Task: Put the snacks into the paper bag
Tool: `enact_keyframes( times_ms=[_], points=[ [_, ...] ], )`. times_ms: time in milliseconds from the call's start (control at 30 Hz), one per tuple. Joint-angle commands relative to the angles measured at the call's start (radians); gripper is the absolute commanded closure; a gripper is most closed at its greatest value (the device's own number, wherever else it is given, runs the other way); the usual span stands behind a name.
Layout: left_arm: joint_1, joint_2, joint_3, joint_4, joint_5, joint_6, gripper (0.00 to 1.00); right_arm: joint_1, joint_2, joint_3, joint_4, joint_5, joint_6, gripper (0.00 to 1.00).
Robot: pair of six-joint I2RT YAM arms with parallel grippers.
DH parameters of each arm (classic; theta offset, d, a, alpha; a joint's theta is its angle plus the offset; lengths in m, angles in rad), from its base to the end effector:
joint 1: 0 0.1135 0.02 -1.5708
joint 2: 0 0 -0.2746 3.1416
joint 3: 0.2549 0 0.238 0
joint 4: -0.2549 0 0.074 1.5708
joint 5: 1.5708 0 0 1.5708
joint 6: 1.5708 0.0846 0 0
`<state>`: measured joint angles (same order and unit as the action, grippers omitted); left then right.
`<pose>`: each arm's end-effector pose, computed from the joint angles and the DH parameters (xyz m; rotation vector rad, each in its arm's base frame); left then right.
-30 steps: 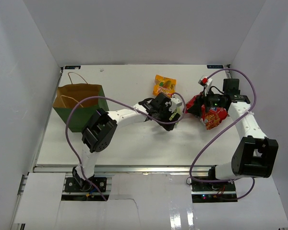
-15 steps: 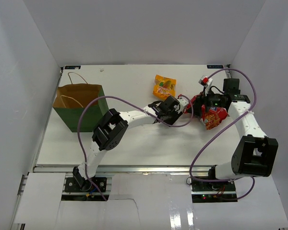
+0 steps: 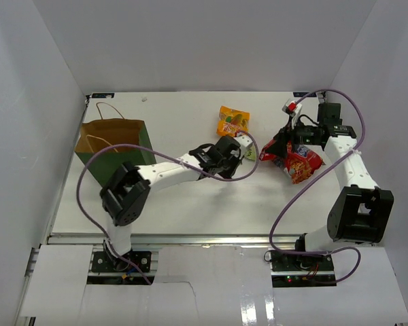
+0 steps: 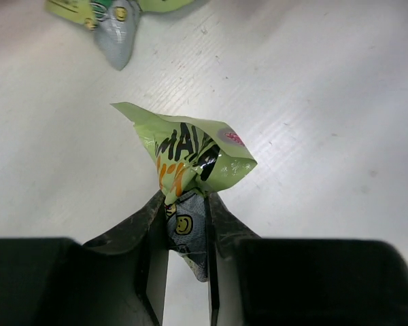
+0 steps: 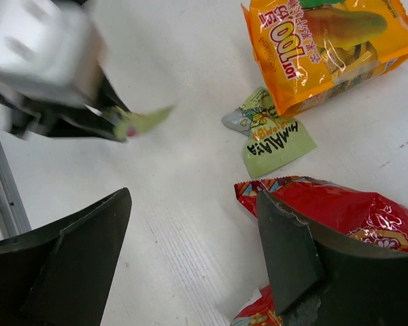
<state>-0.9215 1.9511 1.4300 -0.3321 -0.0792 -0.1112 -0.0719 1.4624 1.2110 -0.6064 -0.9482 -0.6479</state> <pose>0.2808 -0.3589 0.1866 0.9341 2.2705 -0.3700 0.3131 0.0464 0.2940 -0.9671 1.8721 0.7225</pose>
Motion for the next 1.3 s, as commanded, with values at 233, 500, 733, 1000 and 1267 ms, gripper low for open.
enact_keyframes(
  times_ms=[233, 500, 733, 1000, 1267],
  points=[
    [0.082, -0.651, -0.091, -0.192, -0.270, -0.188, 0.96, 0.076, 0.081, 0.111, -0.145, 0.008, -0.144, 0.20],
    [0.387, -0.810, 0.021, -0.396, -0.324, -0.075, 0.93, 0.193, 0.104, 0.131, -0.121, 0.031, -0.118, 0.20],
    [0.561, -0.782, 0.010, -0.450, -0.254, -0.021, 0.93, 0.219, 0.110, 0.147, -0.108, 0.042, -0.096, 0.20],
    [0.587, -0.759, 0.001, -0.479, -0.295, 0.008, 0.88, 0.221, 0.105, 0.125, -0.099, 0.072, -0.099, 0.20],
    [0.586, -0.753, 0.038, -0.498, -0.274, -0.024, 0.29, 0.310, 0.223, 0.211, -0.145, 0.288, -0.221, 0.19]
  ],
)
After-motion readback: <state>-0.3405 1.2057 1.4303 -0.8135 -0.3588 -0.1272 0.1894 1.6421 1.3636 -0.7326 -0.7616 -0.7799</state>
